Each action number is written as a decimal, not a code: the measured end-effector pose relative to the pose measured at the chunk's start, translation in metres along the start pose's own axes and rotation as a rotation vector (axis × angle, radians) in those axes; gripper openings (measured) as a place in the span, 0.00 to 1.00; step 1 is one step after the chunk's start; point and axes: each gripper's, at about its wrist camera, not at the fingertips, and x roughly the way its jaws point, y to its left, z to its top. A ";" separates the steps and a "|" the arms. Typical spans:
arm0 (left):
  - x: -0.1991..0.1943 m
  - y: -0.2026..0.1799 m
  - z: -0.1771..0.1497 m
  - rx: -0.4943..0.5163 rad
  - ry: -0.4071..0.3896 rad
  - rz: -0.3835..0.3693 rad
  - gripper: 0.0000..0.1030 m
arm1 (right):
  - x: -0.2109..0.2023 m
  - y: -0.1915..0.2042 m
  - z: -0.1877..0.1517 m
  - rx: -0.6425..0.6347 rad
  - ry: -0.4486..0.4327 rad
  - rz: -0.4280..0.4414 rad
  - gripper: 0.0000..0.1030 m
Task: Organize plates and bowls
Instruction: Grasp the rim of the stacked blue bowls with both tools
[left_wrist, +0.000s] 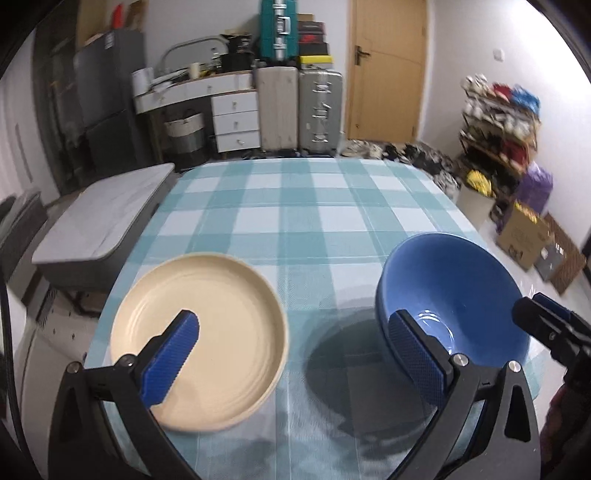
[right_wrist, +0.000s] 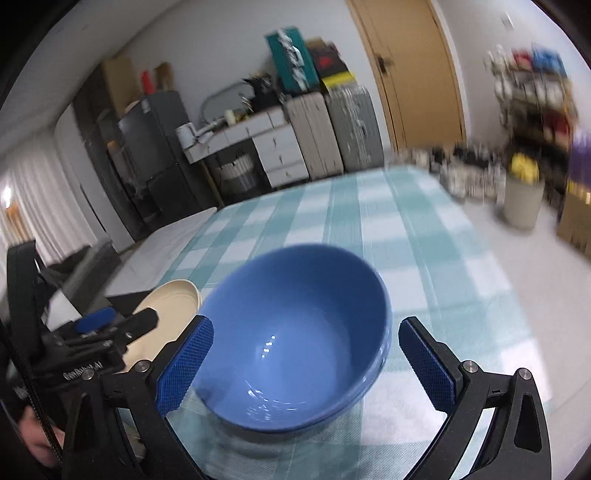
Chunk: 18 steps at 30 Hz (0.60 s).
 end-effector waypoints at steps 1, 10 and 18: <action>0.008 -0.007 0.005 0.035 0.019 0.007 1.00 | 0.003 -0.005 0.002 0.014 0.011 -0.014 0.99; 0.061 -0.028 0.023 0.117 0.262 -0.113 1.00 | 0.036 -0.047 0.011 0.094 0.180 -0.067 0.99; 0.086 -0.041 0.028 0.205 0.391 -0.249 0.92 | 0.063 -0.058 0.007 0.097 0.313 -0.075 0.77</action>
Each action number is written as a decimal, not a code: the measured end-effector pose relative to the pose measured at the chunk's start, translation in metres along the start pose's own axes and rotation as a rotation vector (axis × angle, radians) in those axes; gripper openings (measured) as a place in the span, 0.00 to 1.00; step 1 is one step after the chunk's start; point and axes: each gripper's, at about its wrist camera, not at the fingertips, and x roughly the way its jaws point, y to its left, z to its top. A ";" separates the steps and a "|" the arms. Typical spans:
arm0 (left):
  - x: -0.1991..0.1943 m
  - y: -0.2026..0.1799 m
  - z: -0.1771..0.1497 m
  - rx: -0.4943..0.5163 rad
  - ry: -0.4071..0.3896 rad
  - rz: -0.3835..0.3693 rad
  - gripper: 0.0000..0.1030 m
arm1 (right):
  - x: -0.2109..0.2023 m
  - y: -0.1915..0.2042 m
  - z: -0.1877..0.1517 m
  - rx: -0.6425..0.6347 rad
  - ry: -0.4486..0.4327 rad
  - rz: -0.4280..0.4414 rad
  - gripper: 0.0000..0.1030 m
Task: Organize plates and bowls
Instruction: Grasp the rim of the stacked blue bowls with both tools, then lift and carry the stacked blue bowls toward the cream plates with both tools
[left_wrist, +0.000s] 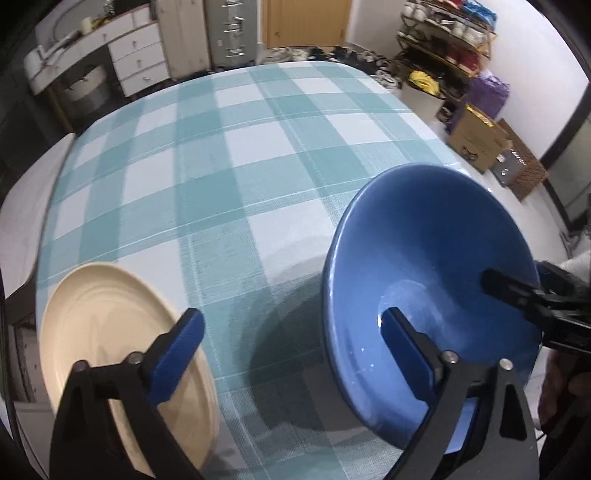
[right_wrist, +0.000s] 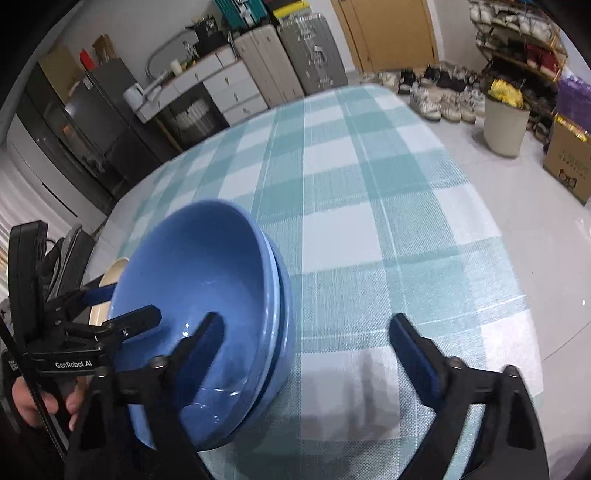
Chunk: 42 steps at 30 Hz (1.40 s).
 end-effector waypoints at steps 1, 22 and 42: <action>0.002 -0.001 0.002 0.015 0.007 0.005 0.88 | 0.003 -0.001 -0.001 0.004 0.012 0.000 0.75; 0.025 -0.013 0.013 0.071 0.301 -0.213 0.14 | 0.012 0.015 0.000 0.042 0.092 0.077 0.22; 0.027 0.002 0.025 0.058 0.407 -0.232 0.13 | 0.027 0.019 0.027 0.017 0.257 0.076 0.15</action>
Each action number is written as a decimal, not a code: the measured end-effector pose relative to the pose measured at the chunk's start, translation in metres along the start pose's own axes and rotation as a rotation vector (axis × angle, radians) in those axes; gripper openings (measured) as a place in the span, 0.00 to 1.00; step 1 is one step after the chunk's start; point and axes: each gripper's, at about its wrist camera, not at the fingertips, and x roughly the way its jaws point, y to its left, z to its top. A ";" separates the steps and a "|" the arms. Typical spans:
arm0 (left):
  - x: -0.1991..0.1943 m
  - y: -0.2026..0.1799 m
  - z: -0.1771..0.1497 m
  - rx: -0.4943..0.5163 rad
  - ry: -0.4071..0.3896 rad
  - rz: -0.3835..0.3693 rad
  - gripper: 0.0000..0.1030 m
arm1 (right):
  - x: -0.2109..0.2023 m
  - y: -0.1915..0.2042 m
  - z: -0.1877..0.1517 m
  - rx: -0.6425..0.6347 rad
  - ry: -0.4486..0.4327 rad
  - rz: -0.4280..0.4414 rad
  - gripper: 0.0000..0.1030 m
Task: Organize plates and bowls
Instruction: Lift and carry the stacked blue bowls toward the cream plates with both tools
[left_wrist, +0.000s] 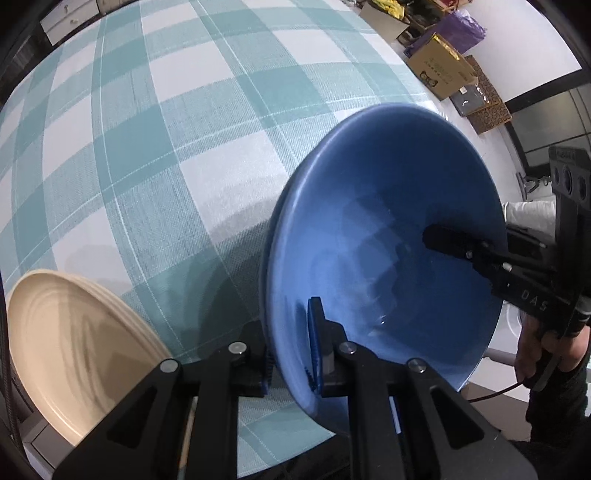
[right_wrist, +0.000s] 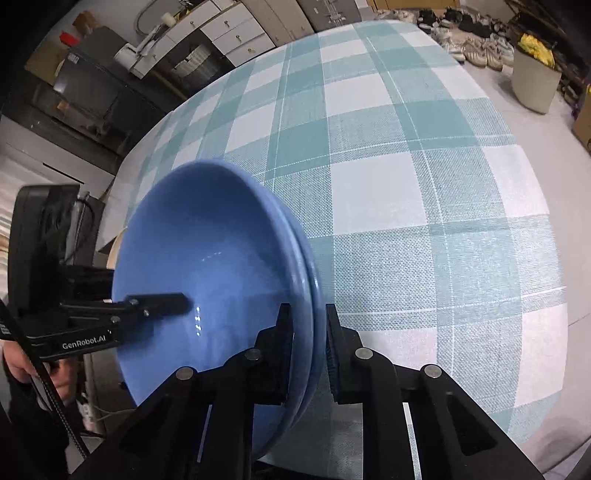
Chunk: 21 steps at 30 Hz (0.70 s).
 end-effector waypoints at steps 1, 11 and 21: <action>0.000 0.001 0.000 -0.003 0.005 0.004 0.13 | 0.000 0.002 0.002 -0.007 0.005 -0.007 0.15; -0.007 0.012 0.004 -0.043 0.034 0.015 0.13 | 0.000 0.015 0.022 -0.022 0.052 -0.013 0.11; -0.012 0.020 -0.002 -0.047 0.009 0.042 0.13 | 0.008 0.012 0.024 -0.001 0.117 0.016 0.14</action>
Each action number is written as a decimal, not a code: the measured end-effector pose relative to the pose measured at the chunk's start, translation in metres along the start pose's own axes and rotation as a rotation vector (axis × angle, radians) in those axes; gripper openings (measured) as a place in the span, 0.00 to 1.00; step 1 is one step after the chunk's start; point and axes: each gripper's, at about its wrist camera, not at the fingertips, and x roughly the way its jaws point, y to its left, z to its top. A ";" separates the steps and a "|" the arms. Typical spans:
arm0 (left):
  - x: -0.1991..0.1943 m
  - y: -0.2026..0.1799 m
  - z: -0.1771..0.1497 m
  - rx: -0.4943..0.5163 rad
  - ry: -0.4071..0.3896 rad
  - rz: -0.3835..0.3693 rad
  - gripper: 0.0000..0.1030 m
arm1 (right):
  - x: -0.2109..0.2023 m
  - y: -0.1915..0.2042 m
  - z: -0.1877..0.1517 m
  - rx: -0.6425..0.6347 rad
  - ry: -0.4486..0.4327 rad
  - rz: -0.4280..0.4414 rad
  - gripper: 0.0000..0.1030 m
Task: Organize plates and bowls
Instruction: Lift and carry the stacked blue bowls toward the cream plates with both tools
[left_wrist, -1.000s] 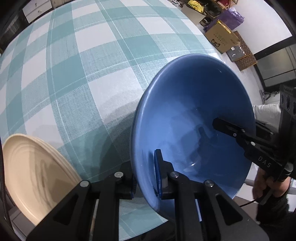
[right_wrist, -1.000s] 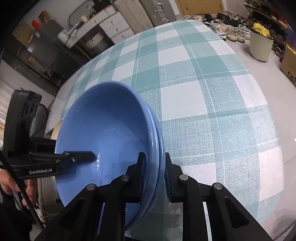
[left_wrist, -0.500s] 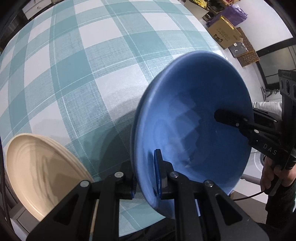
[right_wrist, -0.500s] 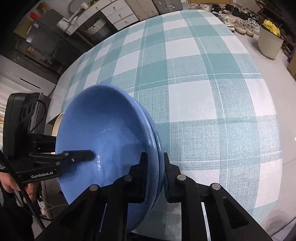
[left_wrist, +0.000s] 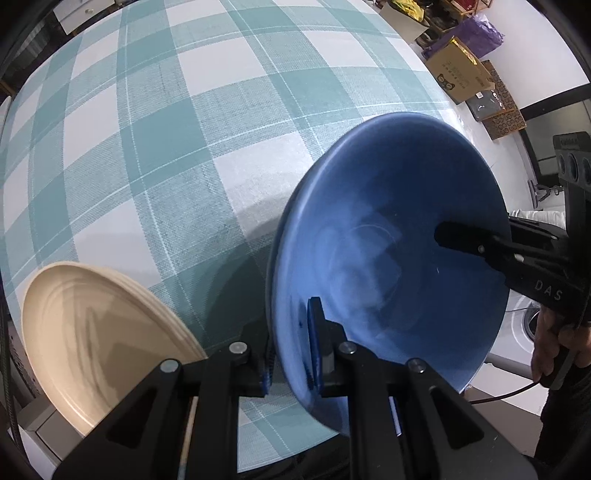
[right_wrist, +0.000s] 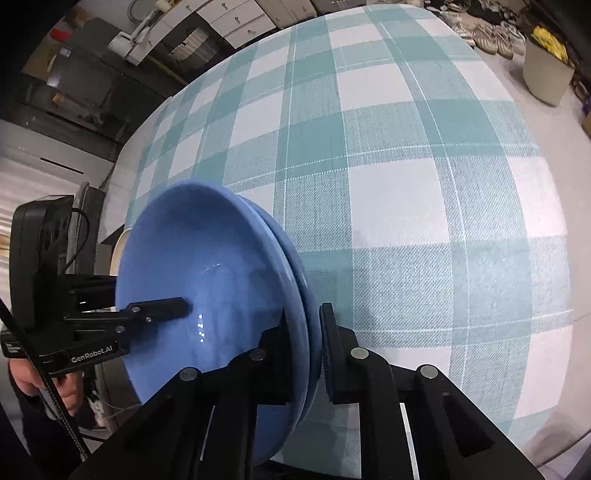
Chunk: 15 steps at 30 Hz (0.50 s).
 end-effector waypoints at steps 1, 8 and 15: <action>-0.002 0.002 -0.001 -0.002 -0.005 0.000 0.13 | 0.002 0.000 0.000 0.000 0.018 0.004 0.15; -0.001 0.002 -0.002 -0.005 0.010 -0.011 0.13 | 0.008 -0.001 -0.003 0.026 0.094 0.021 0.18; 0.003 -0.004 -0.002 0.005 0.037 0.022 0.13 | 0.013 0.003 0.001 0.056 0.154 -0.022 0.15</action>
